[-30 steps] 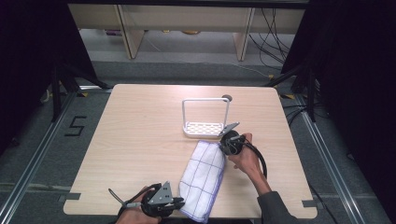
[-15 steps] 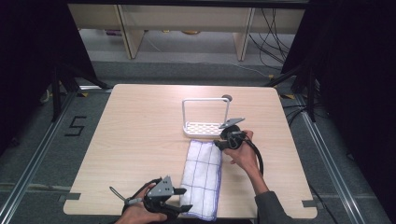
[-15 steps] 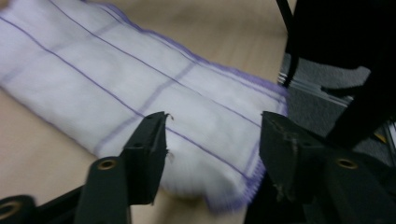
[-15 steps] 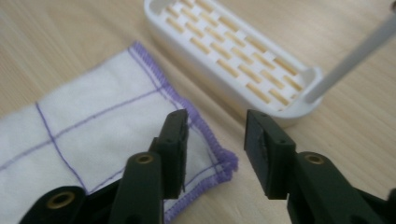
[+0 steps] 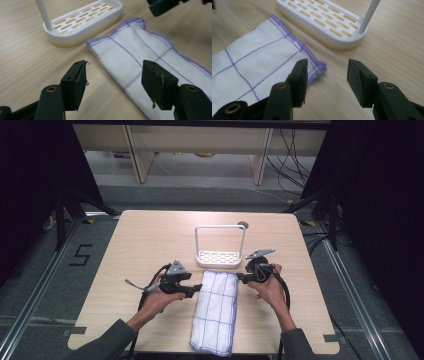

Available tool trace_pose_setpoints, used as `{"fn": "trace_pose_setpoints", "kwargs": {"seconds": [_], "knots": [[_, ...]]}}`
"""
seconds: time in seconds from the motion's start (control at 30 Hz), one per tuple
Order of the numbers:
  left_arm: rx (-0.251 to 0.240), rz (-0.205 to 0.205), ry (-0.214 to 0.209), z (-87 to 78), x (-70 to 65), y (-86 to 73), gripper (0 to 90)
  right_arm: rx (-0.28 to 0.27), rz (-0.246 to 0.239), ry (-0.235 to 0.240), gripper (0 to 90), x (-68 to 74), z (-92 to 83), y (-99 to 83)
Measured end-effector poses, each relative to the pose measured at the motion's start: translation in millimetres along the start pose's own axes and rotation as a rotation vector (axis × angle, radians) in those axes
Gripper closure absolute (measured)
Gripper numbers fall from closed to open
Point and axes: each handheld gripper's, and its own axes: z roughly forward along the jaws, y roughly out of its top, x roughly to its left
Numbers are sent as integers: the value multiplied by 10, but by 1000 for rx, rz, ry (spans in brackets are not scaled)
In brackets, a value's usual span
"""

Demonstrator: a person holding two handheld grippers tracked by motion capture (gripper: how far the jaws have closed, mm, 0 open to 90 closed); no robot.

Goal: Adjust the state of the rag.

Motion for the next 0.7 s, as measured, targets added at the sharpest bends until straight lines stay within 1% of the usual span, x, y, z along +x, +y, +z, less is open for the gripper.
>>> {"fn": "trace_pose_setpoints", "kwargs": {"seconds": [0.03, 0.07, 0.1, 0.17, 0.2, 0.23, 0.27, 0.3, 0.33, 0.37, 0.4, 0.43, 0.5, 0.53, 0.57, 0.6, 0.67, 0.7], "knots": [[10, 2, 5, 67, 31, 23, 376, 5, 6, 5, 522, 12, 13, 0], [19, -1, 1, 117, 50, 40, 384, 10, 1, 3, 522, 17, 29, -2], [22, -13, 13, 175, 63, 58, 382, 3, -4, 5, 522, 24, 43, -4], [30, -5, 25, 278, 82, 86, 383, 16, -7, 7, 521, 35, 51, 3], [35, -13, 20, 337, 81, 101, 385, -6, -11, 9, 521, 38, 80, -3], [39, -13, 17, 380, 73, 111, 392, 13, -17, 4, 521, 44, 80, 0], [46, -2, 16, 411, 66, 118, 398, 21, -14, 8, 521, 52, 86, 3], [50, 2, 15, 447, 56, 127, 403, 13, 5, 10, 521, 71, 104, 3], [52, 0, 10, 483, 54, 136, 419, 29, -8, 10, 522, 68, 102, 5], [54, -7, 10, 520, 44, 143, 421, 29, -21, 9, 522, 69, 113, 7], [56, -7, 8, 564, 44, 152, 426, 27, -22, 3, 523, 80, 121, 5], [57, -4, 0, 582, 43, 152, 472, 32, -26, 8, 525, 90, 125, 6], [44, 24, -16, 609, 28, 148, 584, 19, -14, 0, 527, 115, 137, 9], [42, 28, -19, 608, 23, 148, 682, 37, -29, 4, 526, 113, 115, 13], [41, 38, -22, 602, 19, 151, 719, 37, -33, 2, 524, 116, 110, 12], [41, 51, -22, 590, 19, 153, 779, 31, -37, -9, 520, 121, 105, 8], [40, 70, -10, 566, 21, 145, 826, 37, -54, -16, 508, 147, 61, 3], [37, 66, -5, 552, 29, 134, 831, 40, -64, -23, 500, 179, 23, -5]]}}
